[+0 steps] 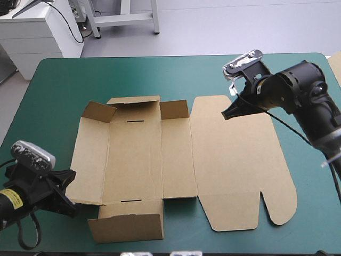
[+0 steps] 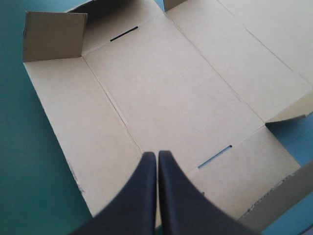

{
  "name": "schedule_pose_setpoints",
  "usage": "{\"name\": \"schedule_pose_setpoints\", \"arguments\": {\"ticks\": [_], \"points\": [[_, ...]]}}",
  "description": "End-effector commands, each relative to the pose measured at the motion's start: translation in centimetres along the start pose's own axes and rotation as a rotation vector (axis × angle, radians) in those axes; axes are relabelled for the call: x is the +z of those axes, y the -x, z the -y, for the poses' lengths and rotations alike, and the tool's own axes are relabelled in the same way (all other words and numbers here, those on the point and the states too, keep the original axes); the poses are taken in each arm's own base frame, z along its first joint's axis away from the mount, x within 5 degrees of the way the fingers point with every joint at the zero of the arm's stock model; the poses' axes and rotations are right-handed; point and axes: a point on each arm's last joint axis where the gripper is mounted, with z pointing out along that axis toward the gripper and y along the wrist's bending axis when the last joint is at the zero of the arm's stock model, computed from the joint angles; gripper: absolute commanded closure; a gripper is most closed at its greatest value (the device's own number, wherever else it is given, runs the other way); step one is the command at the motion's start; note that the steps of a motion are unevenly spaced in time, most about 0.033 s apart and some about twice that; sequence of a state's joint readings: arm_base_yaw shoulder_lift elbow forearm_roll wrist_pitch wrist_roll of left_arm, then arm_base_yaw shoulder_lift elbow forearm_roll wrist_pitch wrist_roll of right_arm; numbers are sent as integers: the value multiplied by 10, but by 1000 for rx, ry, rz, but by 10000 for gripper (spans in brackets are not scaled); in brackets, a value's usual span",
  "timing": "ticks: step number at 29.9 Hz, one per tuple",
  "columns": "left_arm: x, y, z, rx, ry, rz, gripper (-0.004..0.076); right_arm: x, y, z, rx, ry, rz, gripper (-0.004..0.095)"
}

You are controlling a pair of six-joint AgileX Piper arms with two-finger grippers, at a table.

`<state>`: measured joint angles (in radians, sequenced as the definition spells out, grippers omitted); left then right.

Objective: Fold the box

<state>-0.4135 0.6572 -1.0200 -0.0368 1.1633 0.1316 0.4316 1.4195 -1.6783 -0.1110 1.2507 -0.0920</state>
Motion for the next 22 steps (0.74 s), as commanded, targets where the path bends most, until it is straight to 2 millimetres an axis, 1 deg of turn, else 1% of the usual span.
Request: {"name": "schedule_pose_setpoints", "arguments": {"ticks": [1, 4, 7, 10, 12, 14, 18, 22], "points": [[5, 30, -3, 22, 2, 46, 731, -25, -21, 2, 38, -15, 38, 928], [13, 43, -5, 51, 1, 30, 731, -23, -42, -1, 57, -12, 39, 928], [24, 51, -7, 55, 5, 31, 730, -24, -62, -4, 53, -12, 54, 928], [32, 56, -6, 40, -12, 27, 708, -26, -83, -6, 31, -15, 90, 927], [37, 57, -5, 30, -23, 14, 706, -25, -94, -8, -4, -19, 122, 928], [41, 58, -6, 6, -23, -1, 706, -23, -107, -10, -12, -17, 118, 928], [54, 59, -15, -64, 8, -53, 706, -24, -130, -13, -13, -17, 123, 929], [69, 58, -33, -106, 69, -113, 706, -28, -146, -15, 4, -17, 154, 929]]}}
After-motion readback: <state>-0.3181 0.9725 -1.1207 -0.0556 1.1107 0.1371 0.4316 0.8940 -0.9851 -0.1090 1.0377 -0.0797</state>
